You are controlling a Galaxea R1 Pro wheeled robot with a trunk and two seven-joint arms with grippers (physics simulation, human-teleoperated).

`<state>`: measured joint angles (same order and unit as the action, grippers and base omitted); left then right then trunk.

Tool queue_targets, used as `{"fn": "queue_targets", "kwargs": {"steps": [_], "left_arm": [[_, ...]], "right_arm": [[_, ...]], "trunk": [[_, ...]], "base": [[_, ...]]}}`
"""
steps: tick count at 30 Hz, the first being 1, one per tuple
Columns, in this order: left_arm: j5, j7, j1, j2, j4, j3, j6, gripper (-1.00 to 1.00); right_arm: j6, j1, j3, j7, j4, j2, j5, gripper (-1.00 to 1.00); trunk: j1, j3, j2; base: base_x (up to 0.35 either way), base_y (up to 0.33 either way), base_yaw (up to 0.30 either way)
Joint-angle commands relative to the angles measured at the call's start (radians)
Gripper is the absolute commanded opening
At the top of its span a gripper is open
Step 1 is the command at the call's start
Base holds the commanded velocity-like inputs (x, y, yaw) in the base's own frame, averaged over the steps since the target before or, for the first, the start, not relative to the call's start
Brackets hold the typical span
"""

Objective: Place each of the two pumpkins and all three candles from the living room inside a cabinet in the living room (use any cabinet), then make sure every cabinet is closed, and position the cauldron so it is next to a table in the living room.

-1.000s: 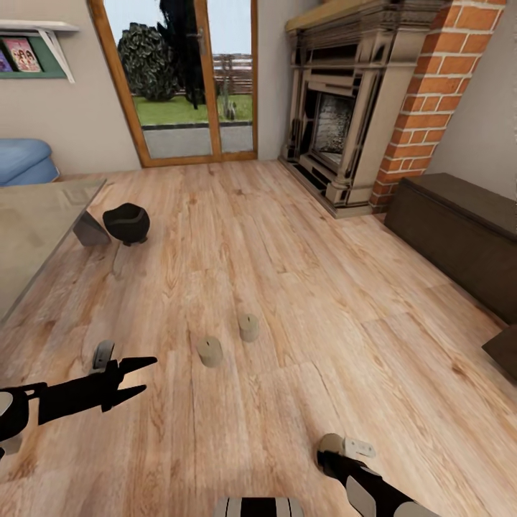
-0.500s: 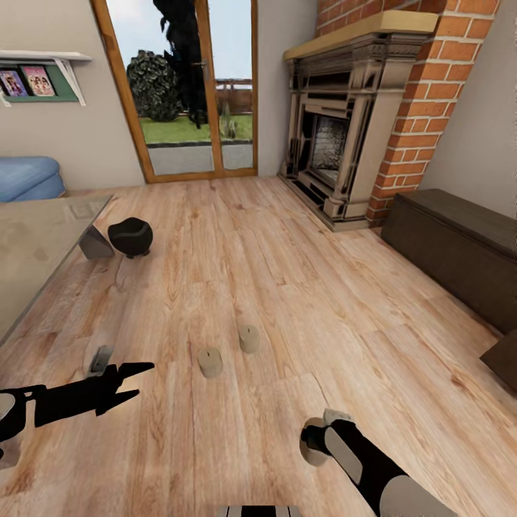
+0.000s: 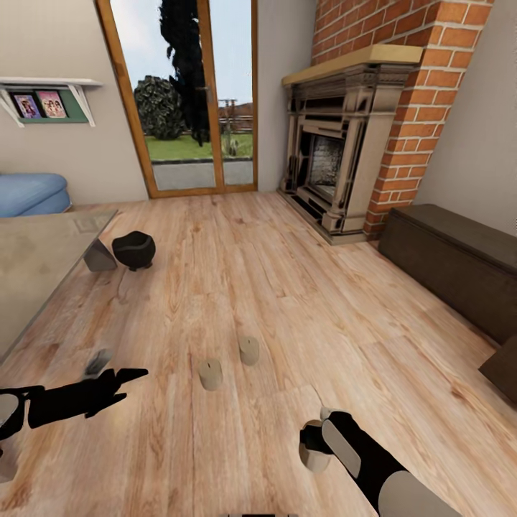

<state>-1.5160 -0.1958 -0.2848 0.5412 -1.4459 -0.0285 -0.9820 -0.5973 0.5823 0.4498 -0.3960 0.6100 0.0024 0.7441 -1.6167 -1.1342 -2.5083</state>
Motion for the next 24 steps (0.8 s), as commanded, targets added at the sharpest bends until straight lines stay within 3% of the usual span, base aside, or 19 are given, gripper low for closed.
{"fn": "queue_targets", "kwargs": {"steps": [1,4,11,15,19,20,21,24], "left_arm": [[0.022,-0.011,0.0,-0.003,-0.001,0.002,-0.002,1.0],[0.069,-0.011,0.0,-0.013,-0.001,0.003,-0.001,1.0],[0.086,-0.013,-0.002,-0.018,0.004,0.006,0.001,1.0],[0.128,-0.014,-0.002,-0.035,0.012,0.006,0.002,1.0],[0.271,-0.051,-0.007,-0.103,0.014,0.004,0.004,1.0],[0.304,-0.074,-0.008,-0.121,0.015,0.003,0.004,1.0],[0.361,-0.136,-0.011,-0.154,0.015,0.001,0.015,1.0],[0.415,-0.228,-0.014,-0.185,0.015,0.001,0.053,1.0]], "right_arm": [[-0.005,0.001,0.003,-0.011,0.003,-0.001,0.011,-1.0],[-0.01,0.001,0.0,-0.011,0.028,-0.001,0.014,-1.0],[-0.012,0.001,-0.001,-0.01,0.046,-0.001,0.016,-1.0],[-0.013,0.001,-0.002,-0.01,0.046,-0.001,0.016,-1.0],[-0.013,0.001,-0.001,-0.01,0.047,-0.001,0.017,-1.0],[-0.013,0.001,0.0,-0.01,0.047,-0.001,0.017,-1.0],[-0.013,0.001,-0.001,-0.01,0.047,-0.001,0.017,-1.0],[-0.013,0.001,-0.002,-0.01,0.047,-0.001,0.017,-1.0]], "trunk": [[0.001,0.003,0.0],[0.002,0.015,0.001],[0.005,0.042,0.002],[0.007,0.057,0.003],[0.009,0.073,0.004],[0.009,0.077,0.004],[0.01,0.08,0.005],[0.011,0.092,0.005]], "base": [[0.0,0.0,0.0],[0.0,0.0,0.0],[0.0,0.0,0.0],[0.0,0.0,0.0],[0.0,0.0,0.0],[0.0,0.0,0.0],[0.0,0.0,0.0],[0.0,0.0,0.0]]}}
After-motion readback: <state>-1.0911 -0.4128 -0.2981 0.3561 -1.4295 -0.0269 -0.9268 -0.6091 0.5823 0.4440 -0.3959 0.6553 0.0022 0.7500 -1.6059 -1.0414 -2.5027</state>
